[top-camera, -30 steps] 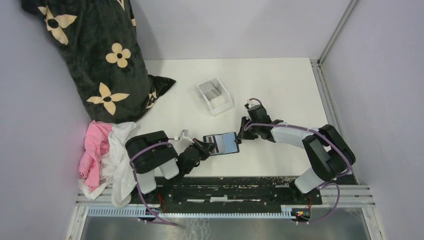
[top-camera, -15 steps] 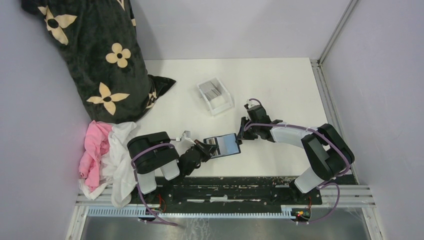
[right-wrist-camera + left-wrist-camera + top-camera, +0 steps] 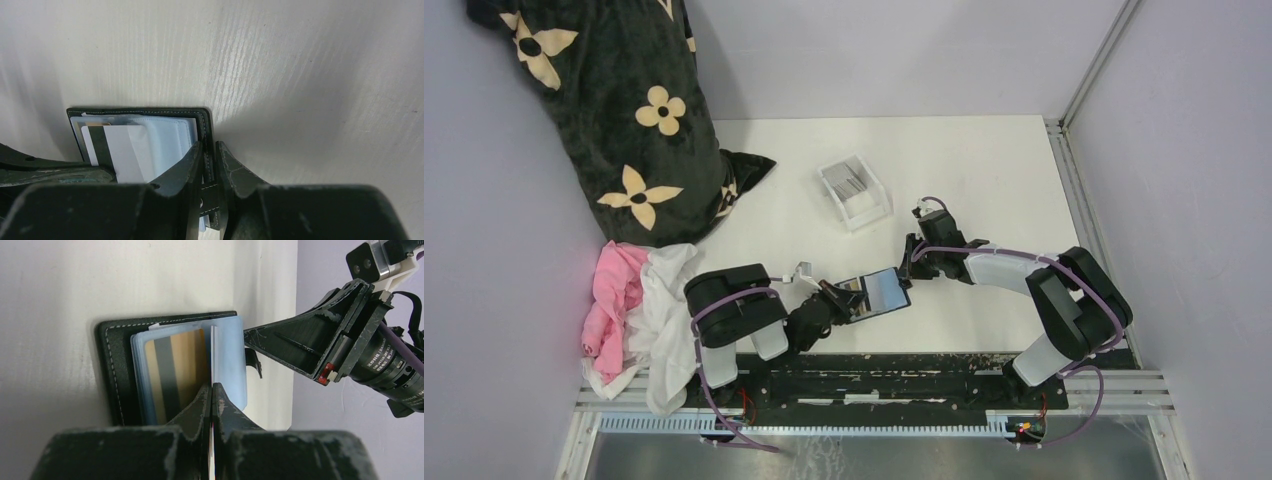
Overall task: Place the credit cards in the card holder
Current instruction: Insert the credit card into the card holder.
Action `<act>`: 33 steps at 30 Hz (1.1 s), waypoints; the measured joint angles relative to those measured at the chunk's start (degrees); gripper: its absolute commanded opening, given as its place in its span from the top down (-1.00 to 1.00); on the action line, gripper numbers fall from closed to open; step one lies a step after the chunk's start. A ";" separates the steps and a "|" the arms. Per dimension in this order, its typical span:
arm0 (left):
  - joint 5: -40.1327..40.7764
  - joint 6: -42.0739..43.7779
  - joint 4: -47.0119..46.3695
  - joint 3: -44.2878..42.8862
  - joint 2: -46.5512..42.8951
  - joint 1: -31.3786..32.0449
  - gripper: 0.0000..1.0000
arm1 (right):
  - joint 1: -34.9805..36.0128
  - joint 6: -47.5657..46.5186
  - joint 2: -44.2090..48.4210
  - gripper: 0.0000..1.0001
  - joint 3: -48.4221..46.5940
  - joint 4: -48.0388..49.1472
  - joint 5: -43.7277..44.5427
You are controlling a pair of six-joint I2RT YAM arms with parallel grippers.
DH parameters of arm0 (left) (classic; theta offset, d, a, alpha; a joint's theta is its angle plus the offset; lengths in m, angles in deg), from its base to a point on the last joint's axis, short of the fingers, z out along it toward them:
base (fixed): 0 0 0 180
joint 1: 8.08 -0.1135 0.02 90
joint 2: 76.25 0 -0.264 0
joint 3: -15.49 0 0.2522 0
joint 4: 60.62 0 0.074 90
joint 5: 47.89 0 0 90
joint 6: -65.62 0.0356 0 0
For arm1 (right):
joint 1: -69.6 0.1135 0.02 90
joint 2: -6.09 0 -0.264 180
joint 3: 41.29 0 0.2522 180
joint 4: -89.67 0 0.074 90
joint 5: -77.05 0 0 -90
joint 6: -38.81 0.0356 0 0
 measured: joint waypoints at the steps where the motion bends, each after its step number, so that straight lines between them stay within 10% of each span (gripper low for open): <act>1: 0.11 0.00 0.15 -0.22 0.04 0.20 0.94 | 0.00 0.00 0.00 0.57 -0.02 0.00 0.00; 15: 5.62 -4.17 9.09 -4.87 -0.52 5.77 0.82 | 0.33 0.00 -0.09 0.56 -0.13 0.07 0.04; 33: 10.21 -7.65 19.12 -4.83 -7.02 8.50 0.13 | 1.03 0.00 -0.63 0.54 -0.52 0.28 0.02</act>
